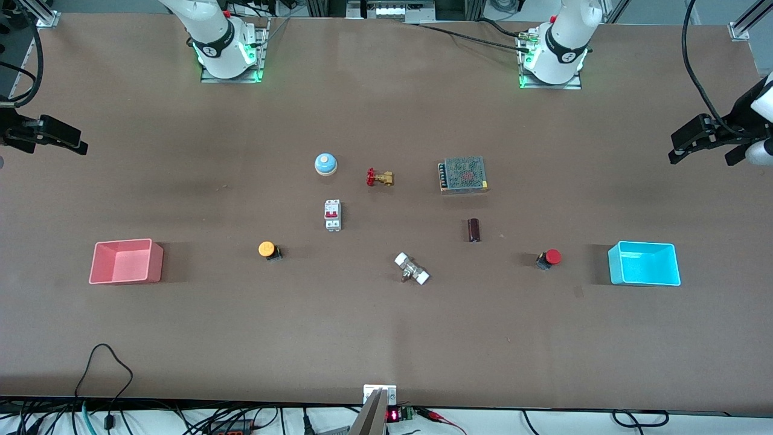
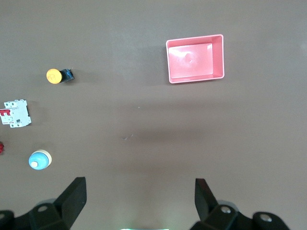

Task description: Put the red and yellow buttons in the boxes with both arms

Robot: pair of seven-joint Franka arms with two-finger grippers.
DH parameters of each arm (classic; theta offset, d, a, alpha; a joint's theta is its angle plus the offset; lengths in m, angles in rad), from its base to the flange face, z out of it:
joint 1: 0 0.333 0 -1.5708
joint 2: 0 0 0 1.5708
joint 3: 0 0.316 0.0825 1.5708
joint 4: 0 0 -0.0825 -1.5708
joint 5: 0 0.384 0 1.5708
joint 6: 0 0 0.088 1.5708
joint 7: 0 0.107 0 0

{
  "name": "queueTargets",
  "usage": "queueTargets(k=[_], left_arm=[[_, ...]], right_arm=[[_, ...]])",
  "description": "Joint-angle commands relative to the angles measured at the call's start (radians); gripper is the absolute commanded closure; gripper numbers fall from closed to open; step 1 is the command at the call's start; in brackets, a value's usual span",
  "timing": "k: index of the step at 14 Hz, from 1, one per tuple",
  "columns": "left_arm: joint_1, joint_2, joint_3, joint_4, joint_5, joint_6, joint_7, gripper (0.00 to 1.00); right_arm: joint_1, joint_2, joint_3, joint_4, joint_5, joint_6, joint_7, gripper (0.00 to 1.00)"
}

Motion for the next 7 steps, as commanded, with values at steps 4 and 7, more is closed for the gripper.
queueTargets(k=[4,7], left_arm=[[0.002,-0.009,-0.001,-0.002,0.022,0.007,0.009,0.0],[0.002,-0.006,-0.003,-0.004,0.022,0.007,0.007,0.0]], right_arm=[[-0.001,-0.023,0.005,-0.013,-0.011,-0.027,0.012,0.0],[0.013,0.057,0.011,-0.013,0.006,0.013,0.012,0.0]])
